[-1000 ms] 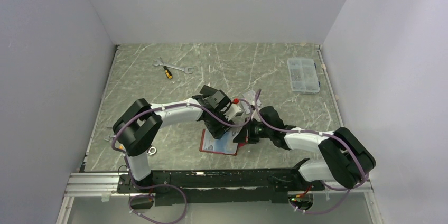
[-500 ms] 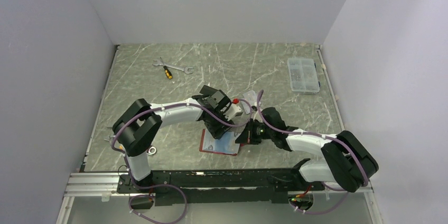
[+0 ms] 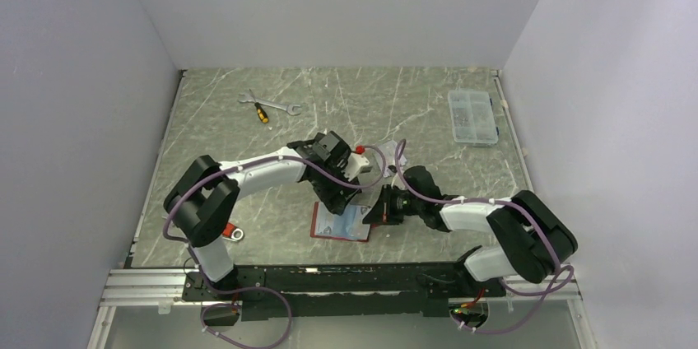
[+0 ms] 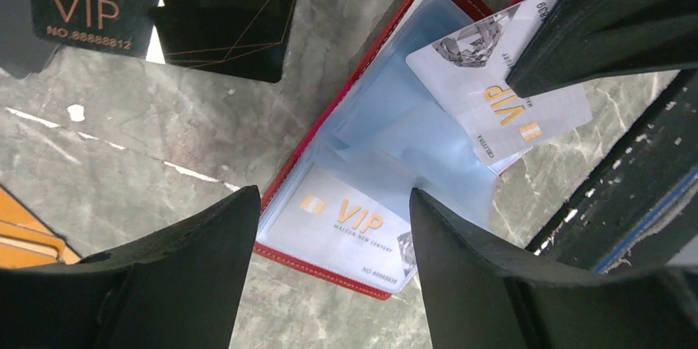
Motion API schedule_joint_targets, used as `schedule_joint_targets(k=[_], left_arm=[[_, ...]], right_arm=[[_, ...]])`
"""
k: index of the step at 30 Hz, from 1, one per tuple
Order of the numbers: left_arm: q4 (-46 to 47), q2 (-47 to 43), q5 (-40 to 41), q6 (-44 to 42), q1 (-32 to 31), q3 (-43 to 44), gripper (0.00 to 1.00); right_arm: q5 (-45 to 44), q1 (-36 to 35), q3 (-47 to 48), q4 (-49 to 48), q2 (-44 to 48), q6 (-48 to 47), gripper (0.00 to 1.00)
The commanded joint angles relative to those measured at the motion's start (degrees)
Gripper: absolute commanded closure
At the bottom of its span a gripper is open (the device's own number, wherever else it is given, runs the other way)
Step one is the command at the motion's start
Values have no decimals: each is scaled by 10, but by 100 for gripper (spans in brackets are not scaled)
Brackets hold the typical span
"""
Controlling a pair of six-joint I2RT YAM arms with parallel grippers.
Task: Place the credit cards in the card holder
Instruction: Turn over the card holder at the center of the board.
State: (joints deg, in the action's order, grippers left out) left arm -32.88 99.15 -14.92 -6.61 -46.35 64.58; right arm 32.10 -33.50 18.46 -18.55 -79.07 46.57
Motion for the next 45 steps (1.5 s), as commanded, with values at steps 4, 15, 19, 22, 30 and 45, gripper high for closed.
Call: schedule_joint_targets(k=[4, 15, 19, 22, 30, 45], left_arm=[[-27, -65, -94, -28, 62, 19, 25], [-55, -118, -129, -91, 155, -4, 25], [-45, -135, -121, -111, 169, -39, 25], [-49, -142, -133, -123, 181, -46, 25], [-60, -183, -164, -170, 198, -58, 24], [-14, -158, -147, -268, 147, -96, 36]], right_arm=[[15, 1, 48, -27, -30, -4, 100], [147, 0, 118, -28, -90, -24, 100], [186, 0, 152, 17, -99, -55, 100], [187, -1, 176, 43, -110, -69, 100], [147, -41, 229, 47, -182, -56, 100], [67, -56, 229, 116, -180, -70, 100]])
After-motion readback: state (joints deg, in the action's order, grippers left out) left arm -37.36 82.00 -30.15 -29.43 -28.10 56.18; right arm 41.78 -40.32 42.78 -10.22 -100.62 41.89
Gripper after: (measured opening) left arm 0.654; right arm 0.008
